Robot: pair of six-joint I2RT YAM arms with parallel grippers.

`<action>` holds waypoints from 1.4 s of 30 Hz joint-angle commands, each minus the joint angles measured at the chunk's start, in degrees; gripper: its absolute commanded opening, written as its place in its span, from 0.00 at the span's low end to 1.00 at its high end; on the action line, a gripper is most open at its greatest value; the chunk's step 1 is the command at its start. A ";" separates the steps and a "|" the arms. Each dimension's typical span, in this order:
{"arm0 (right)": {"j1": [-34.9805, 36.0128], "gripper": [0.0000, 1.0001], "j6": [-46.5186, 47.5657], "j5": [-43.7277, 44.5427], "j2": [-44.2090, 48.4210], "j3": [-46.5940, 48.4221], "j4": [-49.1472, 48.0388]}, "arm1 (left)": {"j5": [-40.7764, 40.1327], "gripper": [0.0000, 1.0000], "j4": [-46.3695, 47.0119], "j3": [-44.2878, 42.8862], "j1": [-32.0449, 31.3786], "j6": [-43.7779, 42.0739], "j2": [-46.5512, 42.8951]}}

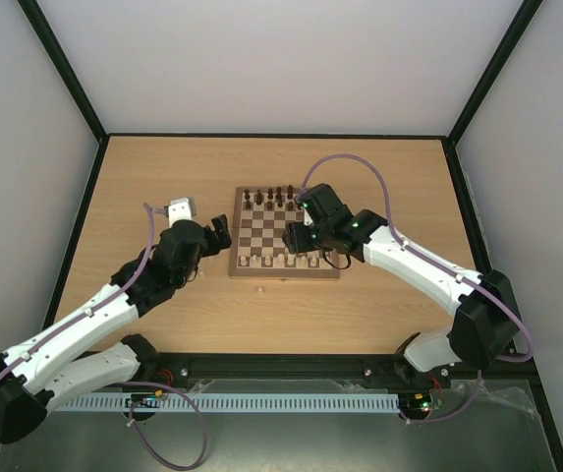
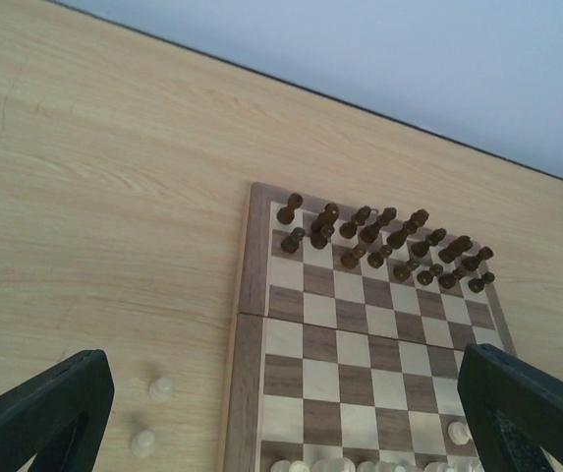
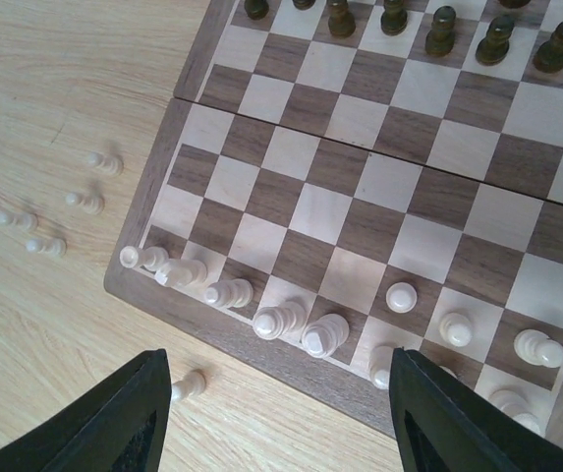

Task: Set up the chess pieces on the board
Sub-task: Pick up the chess piece at the center of the board.

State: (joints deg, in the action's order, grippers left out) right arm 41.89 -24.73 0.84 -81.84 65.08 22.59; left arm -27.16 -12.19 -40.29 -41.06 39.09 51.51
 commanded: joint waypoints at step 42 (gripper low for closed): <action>-0.28 0.64 0.56 -0.15 2.97 -2.83 0.16 | -7.73 0.99 -23.52 0.81 0.83 15.92 3.60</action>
State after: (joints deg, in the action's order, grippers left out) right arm 41.89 -24.64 0.14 -78.85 63.00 20.73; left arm -30.37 -33.06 -40.29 -40.80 53.25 52.77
